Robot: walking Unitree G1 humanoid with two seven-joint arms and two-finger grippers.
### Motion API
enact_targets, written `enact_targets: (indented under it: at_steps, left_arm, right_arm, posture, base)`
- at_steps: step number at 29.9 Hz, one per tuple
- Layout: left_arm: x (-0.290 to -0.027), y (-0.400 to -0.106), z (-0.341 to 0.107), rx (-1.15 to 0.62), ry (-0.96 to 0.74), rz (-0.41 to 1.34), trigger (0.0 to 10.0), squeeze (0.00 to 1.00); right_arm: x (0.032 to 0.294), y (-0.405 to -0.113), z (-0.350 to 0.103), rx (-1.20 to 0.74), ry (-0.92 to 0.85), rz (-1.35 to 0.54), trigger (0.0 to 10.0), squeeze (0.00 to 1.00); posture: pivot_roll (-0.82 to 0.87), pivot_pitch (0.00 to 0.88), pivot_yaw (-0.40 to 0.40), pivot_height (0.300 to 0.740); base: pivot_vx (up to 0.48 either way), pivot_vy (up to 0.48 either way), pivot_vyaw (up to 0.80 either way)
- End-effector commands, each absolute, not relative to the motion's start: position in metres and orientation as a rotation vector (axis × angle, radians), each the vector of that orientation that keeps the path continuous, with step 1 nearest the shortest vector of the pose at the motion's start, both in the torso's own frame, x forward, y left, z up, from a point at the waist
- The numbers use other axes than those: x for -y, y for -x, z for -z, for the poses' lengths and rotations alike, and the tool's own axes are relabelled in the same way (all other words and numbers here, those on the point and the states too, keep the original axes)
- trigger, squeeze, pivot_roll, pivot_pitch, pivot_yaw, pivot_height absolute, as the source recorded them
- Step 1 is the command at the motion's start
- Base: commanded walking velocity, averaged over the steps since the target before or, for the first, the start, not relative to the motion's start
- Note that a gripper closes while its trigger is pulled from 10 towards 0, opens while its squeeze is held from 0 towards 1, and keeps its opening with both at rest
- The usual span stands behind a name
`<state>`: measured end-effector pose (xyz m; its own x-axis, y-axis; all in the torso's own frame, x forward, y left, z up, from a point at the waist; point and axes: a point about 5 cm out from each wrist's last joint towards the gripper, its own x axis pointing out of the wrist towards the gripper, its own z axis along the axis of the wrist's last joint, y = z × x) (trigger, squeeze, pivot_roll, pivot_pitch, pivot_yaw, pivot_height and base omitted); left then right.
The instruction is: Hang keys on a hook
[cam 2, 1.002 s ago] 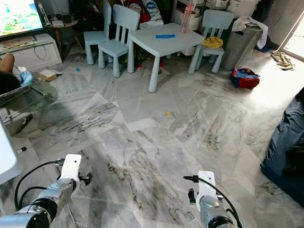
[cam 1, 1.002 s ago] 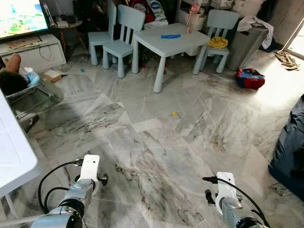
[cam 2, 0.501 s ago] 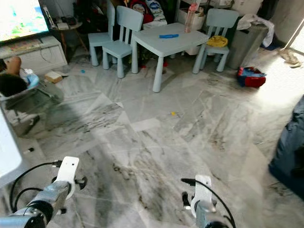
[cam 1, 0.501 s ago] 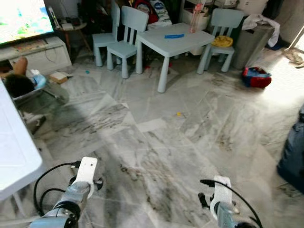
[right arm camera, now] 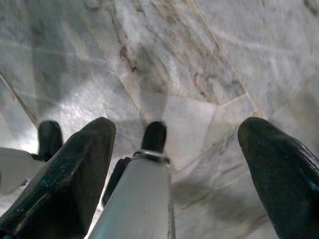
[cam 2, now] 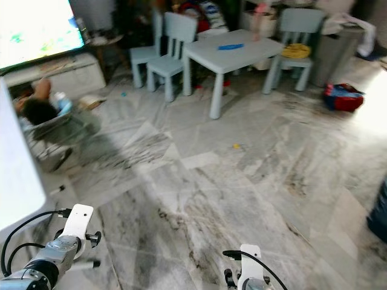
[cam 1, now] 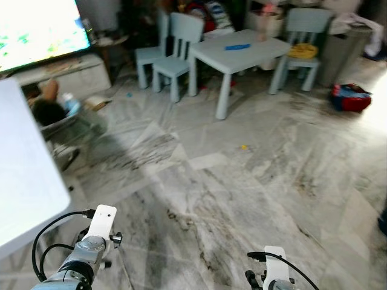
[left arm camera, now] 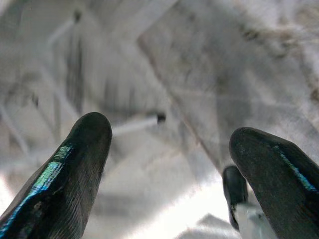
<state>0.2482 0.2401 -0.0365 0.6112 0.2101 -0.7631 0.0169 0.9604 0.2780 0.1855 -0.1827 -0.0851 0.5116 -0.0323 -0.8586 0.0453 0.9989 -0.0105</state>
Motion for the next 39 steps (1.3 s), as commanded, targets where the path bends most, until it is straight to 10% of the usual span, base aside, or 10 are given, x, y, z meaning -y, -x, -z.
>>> enact_targets:
  at_steps: [1, 39]
  left_arm:
    - [-0.242, -0.24, 0.042, -0.946, -0.256, -0.136, 10.0, 0.0]
    - [-0.237, -0.22, 0.056, -1.015, -0.103, -0.094, 10.0, 0.0]
  right_arm:
    - [0.182, -0.186, 0.085, -1.033, 0.006, 0.03, 10.0, 0.0]
    - [0.18, -0.189, 0.084, -1.041, 0.107, -0.032, 10.0, 0.0]
  posture:
    - [0.12, 0.0, -0.022, 0.74]
    - [0.11, 0.0, -0.062, 0.74]
  base:
    - [0.0, 0.0, 0.8]
    - [0.0, 0.0, 0.8]
